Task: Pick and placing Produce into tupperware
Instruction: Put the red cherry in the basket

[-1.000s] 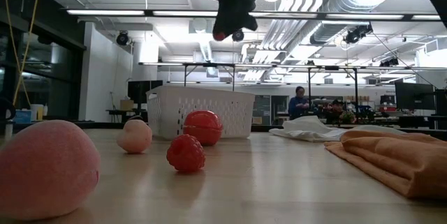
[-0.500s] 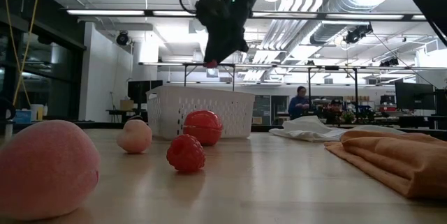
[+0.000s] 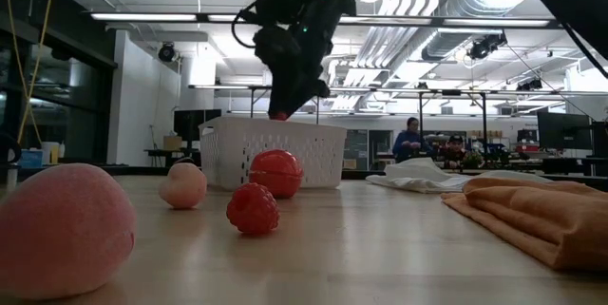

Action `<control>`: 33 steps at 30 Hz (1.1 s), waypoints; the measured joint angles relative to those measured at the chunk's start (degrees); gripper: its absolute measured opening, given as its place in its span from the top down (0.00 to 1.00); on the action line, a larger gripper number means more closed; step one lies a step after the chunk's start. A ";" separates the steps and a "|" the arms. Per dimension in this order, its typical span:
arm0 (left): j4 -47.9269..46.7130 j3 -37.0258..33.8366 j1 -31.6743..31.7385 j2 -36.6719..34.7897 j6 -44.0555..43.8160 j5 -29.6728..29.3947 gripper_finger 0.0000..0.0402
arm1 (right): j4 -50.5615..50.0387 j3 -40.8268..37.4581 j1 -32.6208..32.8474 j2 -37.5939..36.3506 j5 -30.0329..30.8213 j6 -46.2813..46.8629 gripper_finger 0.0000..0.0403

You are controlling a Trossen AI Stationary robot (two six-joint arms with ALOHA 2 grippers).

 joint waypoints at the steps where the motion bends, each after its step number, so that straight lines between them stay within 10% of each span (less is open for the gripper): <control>1: 0.08 0.00 -0.01 0.00 0.00 0.01 0.99 | 0.05 0.00 0.00 0.34 -0.02 0.17 0.75; 33: 0.06 0.00 0.00 0.00 0.00 0.00 0.99 | 1.73 0.00 0.83 3.05 0.06 1.19 0.73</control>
